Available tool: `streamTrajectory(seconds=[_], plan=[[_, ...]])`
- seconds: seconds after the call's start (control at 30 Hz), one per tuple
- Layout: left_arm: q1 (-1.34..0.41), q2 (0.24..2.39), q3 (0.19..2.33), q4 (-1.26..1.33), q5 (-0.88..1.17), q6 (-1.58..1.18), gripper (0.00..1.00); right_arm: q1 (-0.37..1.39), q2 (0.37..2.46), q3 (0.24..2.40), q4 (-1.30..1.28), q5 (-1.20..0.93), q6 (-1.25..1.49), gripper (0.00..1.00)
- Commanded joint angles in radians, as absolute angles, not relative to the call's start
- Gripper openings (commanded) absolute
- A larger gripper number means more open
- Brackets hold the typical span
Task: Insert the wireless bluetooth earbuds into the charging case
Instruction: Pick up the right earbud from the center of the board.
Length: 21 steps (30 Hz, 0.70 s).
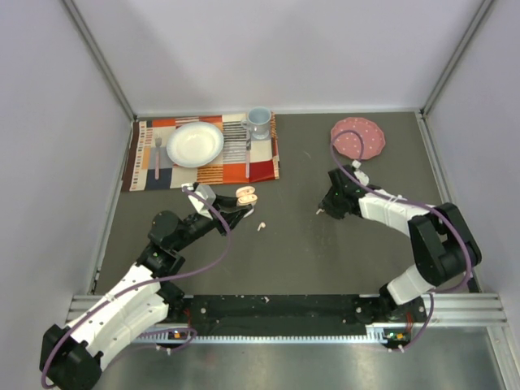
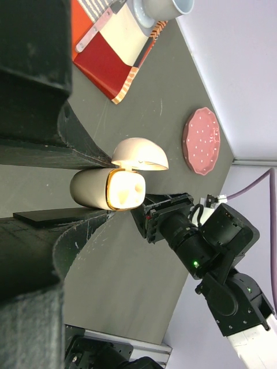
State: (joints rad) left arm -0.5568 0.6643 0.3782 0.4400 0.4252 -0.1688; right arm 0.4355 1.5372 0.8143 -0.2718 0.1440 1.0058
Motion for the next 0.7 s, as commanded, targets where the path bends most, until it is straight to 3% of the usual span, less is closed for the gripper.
streamTrajectory(seconds=[0.0,0.6,0.67], plan=[[-0.552,0.663,0.416,0.479,0.416,-0.158,0.0,0.426,1.563,0.845,-0.236,0.146,1.015,0.33],[-0.552,0.657,0.42,0.459,0.41,-0.15,0.0,0.425,1.606,0.871,-0.242,0.207,0.994,0.27],[-0.552,0.658,0.42,0.456,0.408,-0.149,0.0,0.425,1.608,0.876,-0.244,0.213,0.982,0.21]])
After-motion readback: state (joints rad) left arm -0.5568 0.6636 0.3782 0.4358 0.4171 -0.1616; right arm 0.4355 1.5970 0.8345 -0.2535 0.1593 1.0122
